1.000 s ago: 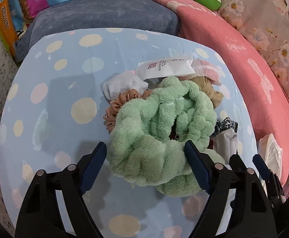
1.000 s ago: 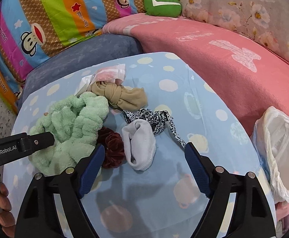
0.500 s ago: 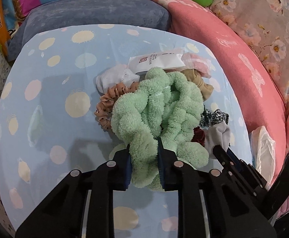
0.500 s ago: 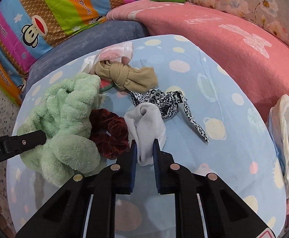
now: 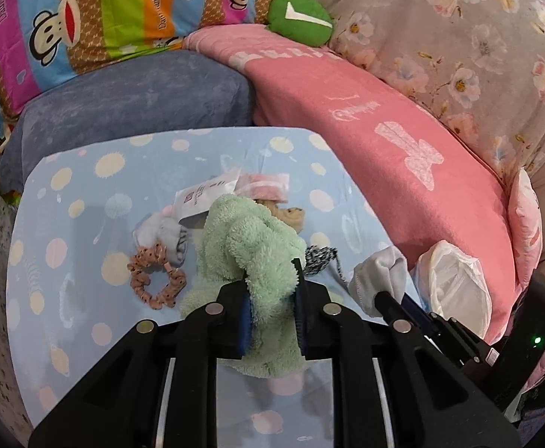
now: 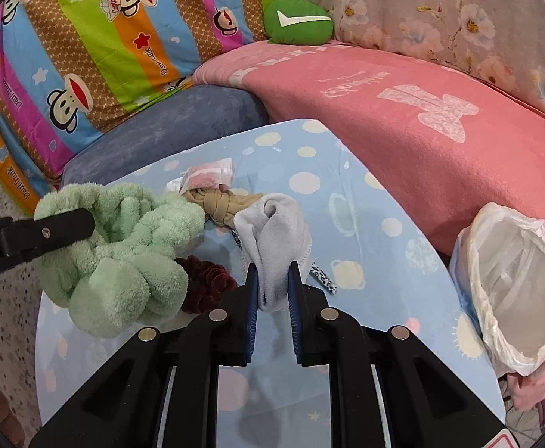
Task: Collect trash
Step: 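Grasp the green fuzzy scrunchie with the left tool while the right tool grasps the white sock, then lower both held items into the white bin and open both tools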
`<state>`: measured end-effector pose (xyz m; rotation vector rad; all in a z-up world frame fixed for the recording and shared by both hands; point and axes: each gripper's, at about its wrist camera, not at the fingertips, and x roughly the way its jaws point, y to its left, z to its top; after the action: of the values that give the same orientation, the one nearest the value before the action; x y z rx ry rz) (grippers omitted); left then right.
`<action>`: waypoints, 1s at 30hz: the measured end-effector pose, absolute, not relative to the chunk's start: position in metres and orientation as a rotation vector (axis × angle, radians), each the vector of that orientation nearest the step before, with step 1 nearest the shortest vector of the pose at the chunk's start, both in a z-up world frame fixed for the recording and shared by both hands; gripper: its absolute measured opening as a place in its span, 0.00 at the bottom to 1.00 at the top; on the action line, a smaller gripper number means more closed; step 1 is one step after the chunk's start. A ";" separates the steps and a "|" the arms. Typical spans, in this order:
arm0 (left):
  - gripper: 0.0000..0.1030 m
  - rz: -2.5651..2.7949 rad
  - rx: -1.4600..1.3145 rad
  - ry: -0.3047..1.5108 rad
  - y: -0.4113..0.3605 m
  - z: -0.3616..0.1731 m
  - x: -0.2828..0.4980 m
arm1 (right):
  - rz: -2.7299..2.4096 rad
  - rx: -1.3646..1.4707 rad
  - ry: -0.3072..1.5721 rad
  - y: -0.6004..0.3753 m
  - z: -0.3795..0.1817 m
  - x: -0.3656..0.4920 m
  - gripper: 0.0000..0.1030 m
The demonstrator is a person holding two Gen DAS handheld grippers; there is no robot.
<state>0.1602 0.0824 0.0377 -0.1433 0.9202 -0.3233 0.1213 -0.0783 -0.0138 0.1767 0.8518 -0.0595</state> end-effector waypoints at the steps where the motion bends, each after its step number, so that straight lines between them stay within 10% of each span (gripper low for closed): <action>1: 0.17 -0.335 -0.136 0.907 0.077 0.044 0.159 | -0.067 0.178 0.850 -0.083 -0.010 0.119 0.14; 30: 0.17 -0.899 0.064 0.901 -0.211 0.072 0.103 | -0.528 0.366 0.727 -0.315 0.011 -0.013 0.14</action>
<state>0.1035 -0.2113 0.0718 0.0643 0.9008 -0.8991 -0.0132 -0.3150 0.0112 0.3661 0.7271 -0.5283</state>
